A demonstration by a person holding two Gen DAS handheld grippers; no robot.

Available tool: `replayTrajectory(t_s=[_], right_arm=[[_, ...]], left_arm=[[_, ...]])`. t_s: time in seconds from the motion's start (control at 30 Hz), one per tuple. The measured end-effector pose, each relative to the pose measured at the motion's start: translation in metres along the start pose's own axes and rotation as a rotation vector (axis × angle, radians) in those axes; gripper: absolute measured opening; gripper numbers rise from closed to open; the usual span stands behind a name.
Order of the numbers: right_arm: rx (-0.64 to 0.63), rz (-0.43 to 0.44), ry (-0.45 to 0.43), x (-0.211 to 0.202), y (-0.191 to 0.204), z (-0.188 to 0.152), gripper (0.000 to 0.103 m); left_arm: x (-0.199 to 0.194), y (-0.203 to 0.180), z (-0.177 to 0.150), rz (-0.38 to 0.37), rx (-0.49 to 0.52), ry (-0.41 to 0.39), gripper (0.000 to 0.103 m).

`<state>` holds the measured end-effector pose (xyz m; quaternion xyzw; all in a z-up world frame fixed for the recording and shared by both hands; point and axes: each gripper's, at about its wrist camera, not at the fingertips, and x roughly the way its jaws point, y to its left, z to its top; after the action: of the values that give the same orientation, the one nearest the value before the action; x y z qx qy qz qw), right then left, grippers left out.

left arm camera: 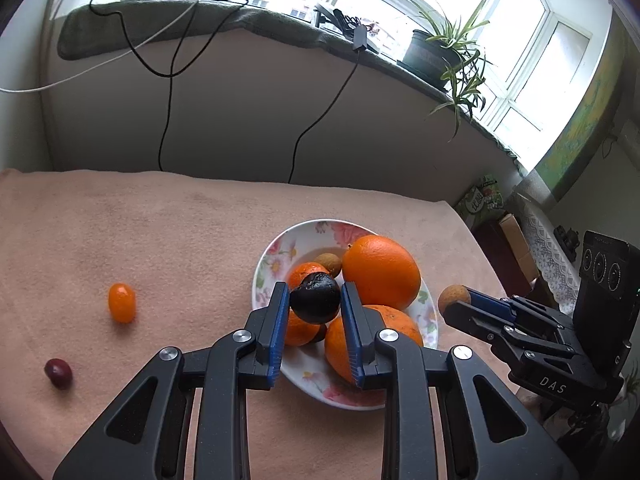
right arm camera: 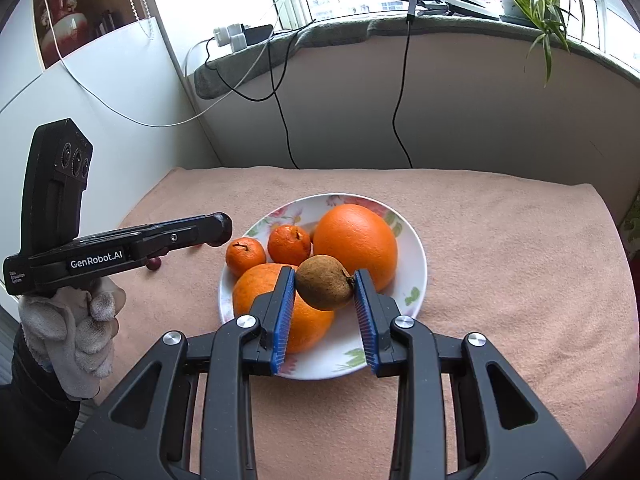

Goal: Organize fruits
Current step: 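Lift the plum and kiwi and carry them over the floral plate, then lower both fruits onto the plate and open both grippers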

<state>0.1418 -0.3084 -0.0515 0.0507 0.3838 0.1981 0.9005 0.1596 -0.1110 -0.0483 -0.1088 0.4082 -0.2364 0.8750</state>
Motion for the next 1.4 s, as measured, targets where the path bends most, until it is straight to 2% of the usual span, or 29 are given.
replayTrajectory(t_s=[0.47, 0.9, 1.03, 1.1, 1.17, 1.23, 1.33, 1.37, 1.4], right_arm=[[0.027, 0.015, 0.026, 0.006, -0.016, -0.014, 0.031], [0.009, 0.033, 0.036, 0.009, -0.011, -0.019, 0.032], [0.007, 0.028, 0.039, 0.009, -0.011, -0.019, 0.032], [0.013, 0.036, 0.042, 0.01, -0.011, -0.019, 0.032], [0.014, 0.035, 0.037, 0.008, -0.01, -0.02, 0.04], [0.009, 0.033, 0.021, 0.006, -0.009, -0.02, 0.06], [0.001, 0.029, 0.013, 0.003, -0.006, -0.019, 0.062], [-0.001, 0.027, 0.014, 0.002, -0.005, -0.019, 0.062], [-0.002, 0.024, 0.015, 0.002, -0.004, -0.02, 0.063]], left_arm=[[0.023, -0.025, 0.006, -0.001, 0.046, 0.039, 0.024], [0.027, -0.032, 0.006, 0.009, 0.063, 0.045, 0.025], [0.025, -0.033, 0.007, 0.009, 0.065, 0.039, 0.036], [0.024, -0.034, 0.007, 0.009, 0.069, 0.036, 0.036], [0.024, -0.034, 0.007, 0.014, 0.07, 0.033, 0.037], [0.022, -0.033, 0.007, 0.017, 0.069, 0.031, 0.047], [0.02, -0.032, 0.006, 0.019, 0.061, 0.027, 0.052], [0.02, -0.032, 0.006, 0.021, 0.06, 0.026, 0.056], [0.019, -0.032, 0.006, 0.024, 0.058, 0.025, 0.067]])
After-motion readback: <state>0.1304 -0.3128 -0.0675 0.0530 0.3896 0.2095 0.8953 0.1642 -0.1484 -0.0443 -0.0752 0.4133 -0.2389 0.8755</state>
